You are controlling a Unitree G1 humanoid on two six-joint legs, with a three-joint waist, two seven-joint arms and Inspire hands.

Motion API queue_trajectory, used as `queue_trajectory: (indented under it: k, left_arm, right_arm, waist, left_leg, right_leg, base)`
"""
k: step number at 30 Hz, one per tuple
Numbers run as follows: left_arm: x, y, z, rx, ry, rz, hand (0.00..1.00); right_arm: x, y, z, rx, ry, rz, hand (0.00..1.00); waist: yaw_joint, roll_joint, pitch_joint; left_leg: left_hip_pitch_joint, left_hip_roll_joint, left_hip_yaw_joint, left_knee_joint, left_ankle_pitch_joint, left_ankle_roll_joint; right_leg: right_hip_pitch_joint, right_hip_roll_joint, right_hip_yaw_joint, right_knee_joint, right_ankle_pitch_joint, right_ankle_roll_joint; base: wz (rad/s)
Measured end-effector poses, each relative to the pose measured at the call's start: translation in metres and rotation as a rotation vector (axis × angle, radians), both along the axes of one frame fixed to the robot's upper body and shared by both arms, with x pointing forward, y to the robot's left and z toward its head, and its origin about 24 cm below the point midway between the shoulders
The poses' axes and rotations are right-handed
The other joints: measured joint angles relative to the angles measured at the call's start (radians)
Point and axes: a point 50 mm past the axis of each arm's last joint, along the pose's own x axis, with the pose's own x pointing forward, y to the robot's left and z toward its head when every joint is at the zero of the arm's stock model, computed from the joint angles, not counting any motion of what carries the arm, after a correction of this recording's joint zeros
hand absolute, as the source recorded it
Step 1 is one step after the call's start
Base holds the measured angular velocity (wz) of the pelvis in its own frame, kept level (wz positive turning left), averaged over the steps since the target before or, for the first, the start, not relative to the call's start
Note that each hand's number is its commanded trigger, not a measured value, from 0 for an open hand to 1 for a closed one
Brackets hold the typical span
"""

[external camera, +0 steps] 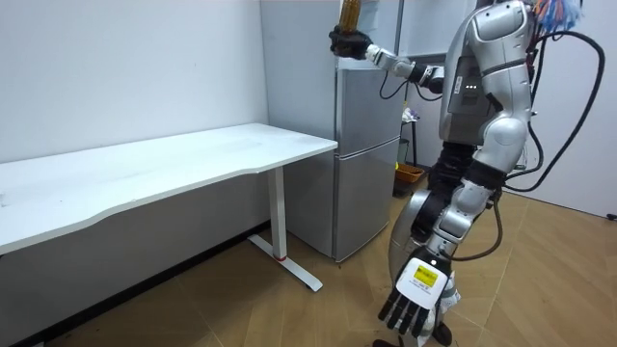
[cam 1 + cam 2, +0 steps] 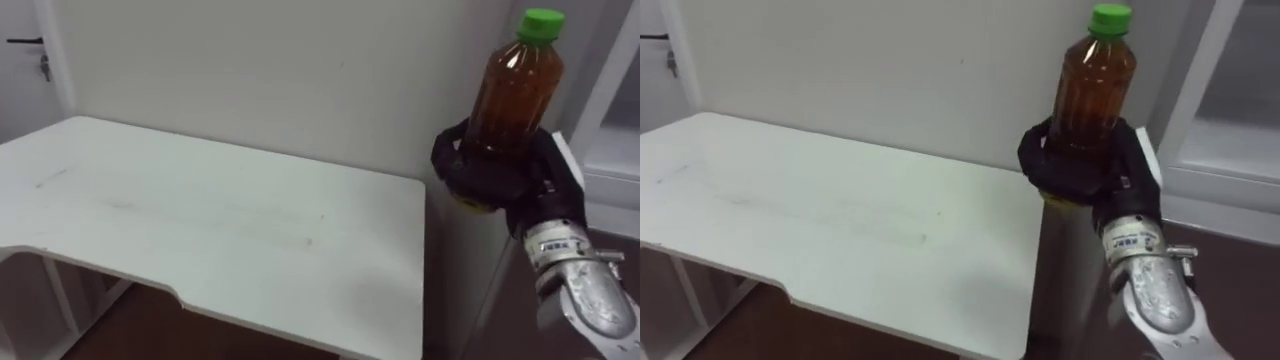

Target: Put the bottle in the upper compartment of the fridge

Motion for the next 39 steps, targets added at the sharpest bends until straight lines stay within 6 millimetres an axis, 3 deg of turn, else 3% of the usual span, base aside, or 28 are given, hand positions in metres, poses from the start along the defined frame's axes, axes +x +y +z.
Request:
queue_trajectory:
  k: [3,6,13,14,15,25,28,34,39]
  left_arm:
    - [0.0,0.003,0.001,0.009,0.003,-0.005,0.0]
    - [0.001,0.003,0.001,0.008,0.004,-0.015,0.0]
    - [0.0,0.002,0.0,-0.01,0.015,-0.031,0.0]
    - [0.0,0.002,0.0,-0.011,0.018,-0.032,0.0]
    - [0.0,0.002,0.0,-0.01,0.02,-0.036,0.0]
    - [-0.007,0.003,0.001,-0.003,0.033,-0.026,0.0]
    - [-0.015,0.007,0.003,0.005,0.043,0.001,0.0]
    - [-0.023,0.015,0.006,0.02,0.041,0.063,0.0]
    - [-0.028,0.015,0.006,0.011,0.053,0.066,0.0]
  right_arm:
    - [-0.002,-0.012,0.008,-0.005,-0.024,-0.038,1.0]
    - [-0.003,-0.016,0.011,0.002,-0.034,-0.046,1.0]
    - [-0.005,-0.028,0.018,0.021,-0.06,-0.079,1.0]
    - [-0.005,-0.03,0.019,0.018,-0.06,-0.084,1.0]
    - [-0.005,-0.032,0.018,0.016,-0.055,-0.092,1.0]
    - [-0.004,-0.052,0.018,0.028,-0.023,-0.145,1.0]
    - [-0.004,-0.065,0.019,-0.002,0.007,-0.185,1.0]
    - [-0.006,-0.098,0.021,-0.051,0.061,-0.29,1.0]
    - [-0.007,-0.114,0.017,-0.05,0.092,-0.349,1.0]
  waist:
    - [-0.011,-0.019,-0.0069]
    - [-0.028,-0.026,-0.0051]
    - [-0.057,-0.025,-0.0032]
    - [-0.058,-0.024,-0.0007]
    - [-0.062,-0.023,0.0071]
    - [-0.082,-0.023,0.007]
    - [-0.088,-0.024,0.0058]
    - [-0.084,-0.036,-0.0061]
    - [-0.084,-0.037,-0.0079]
  left_leg:
    - [0.003,0.004,0.0,0.0,-0.002,-0.003]
    - [0.015,0.005,-0.001,-0.006,-0.006,-0.008]
    - [0.021,0.004,-0.001,-0.019,-0.008,-0.01]
    - [0.025,0.004,0.0,-0.02,-0.009,-0.01]
    - [0.035,0.005,0.0,-0.022,-0.011,-0.012]
    - [0.053,0.012,0.012,-0.019,-0.016,-0.015]
    - [0.059,0.015,0.016,-0.016,-0.02,-0.014]
    - [0.054,0.011,0.016,-0.007,-0.022,-0.014]
    - [0.056,0.011,0.016,-0.007,-0.022,-0.014]
  right_leg:
    - [0.007,0.008,0.001,-0.018,0.004,-0.001]
    - [0.024,0.015,0.0,-0.032,0.011,-0.003]
    - [0.037,0.02,0.0,-0.041,0.011,-0.003]
    - [0.04,0.021,0.002,-0.042,0.011,-0.003]
    - [0.049,0.022,0.006,-0.043,0.011,-0.003]
    - [0.061,0.027,0.023,-0.044,0.011,-0.003]
    - [0.068,0.027,0.024,-0.044,0.011,-0.003]
    - [0.066,0.029,0.024,-0.043,0.011,-0.003]
    - [0.065,0.029,0.024,-0.042,0.012,-0.004]
  base:
    - [-0.01]
    - [-0.03]
    - [0.0]
    - [0.0]
    - [-0.04]
    - [-0.04]
    - [-0.05]
    - [0.0]
    - [0.0]
